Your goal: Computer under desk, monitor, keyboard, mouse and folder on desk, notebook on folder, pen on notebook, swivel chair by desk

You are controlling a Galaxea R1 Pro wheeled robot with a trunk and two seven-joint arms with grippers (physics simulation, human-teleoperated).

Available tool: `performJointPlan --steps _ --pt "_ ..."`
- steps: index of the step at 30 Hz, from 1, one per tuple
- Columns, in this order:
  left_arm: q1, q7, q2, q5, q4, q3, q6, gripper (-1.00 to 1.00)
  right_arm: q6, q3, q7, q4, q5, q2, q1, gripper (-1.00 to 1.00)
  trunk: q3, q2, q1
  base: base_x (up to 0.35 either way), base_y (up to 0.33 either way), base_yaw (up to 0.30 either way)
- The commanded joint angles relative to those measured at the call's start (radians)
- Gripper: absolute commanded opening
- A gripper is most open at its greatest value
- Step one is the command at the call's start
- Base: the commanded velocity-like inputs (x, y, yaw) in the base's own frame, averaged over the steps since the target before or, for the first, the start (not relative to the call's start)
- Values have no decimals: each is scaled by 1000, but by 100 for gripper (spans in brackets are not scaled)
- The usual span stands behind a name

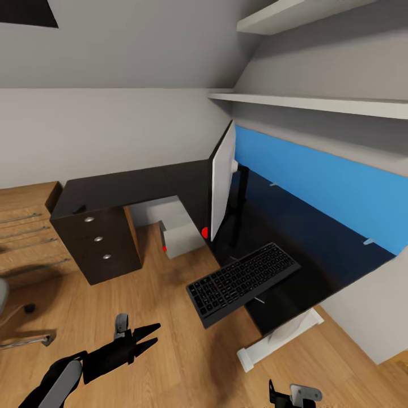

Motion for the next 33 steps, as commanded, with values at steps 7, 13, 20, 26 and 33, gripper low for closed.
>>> performJointPlan --steps 7,13,20,26,33 --pt "0 0 1 6 -13 -2 5 100 -3 -5 -7 2 10 0 -1 100 -1 0 0 0 0 -194" --pt "0 0 1 6 -15 -2 4 100 -3 -5 -7 2 10 0 -1 100 -1 0 0 0 0 -70" --pt "0 0 -1 6 -16 -6 4 100 -2 -4 -7 2 12 0 -1 100 -1 0 0 4 0 -16" --pt "0 0 -1 6 -16 -5 4 100 -2 -4 -7 2 13 0 -1 100 -1 0 0 68 0 -3" --pt "0 0 -2 6 -16 -3 3 100 -1 -4 -7 2 13 0 0 100 -1 0 0 67 0 -1"
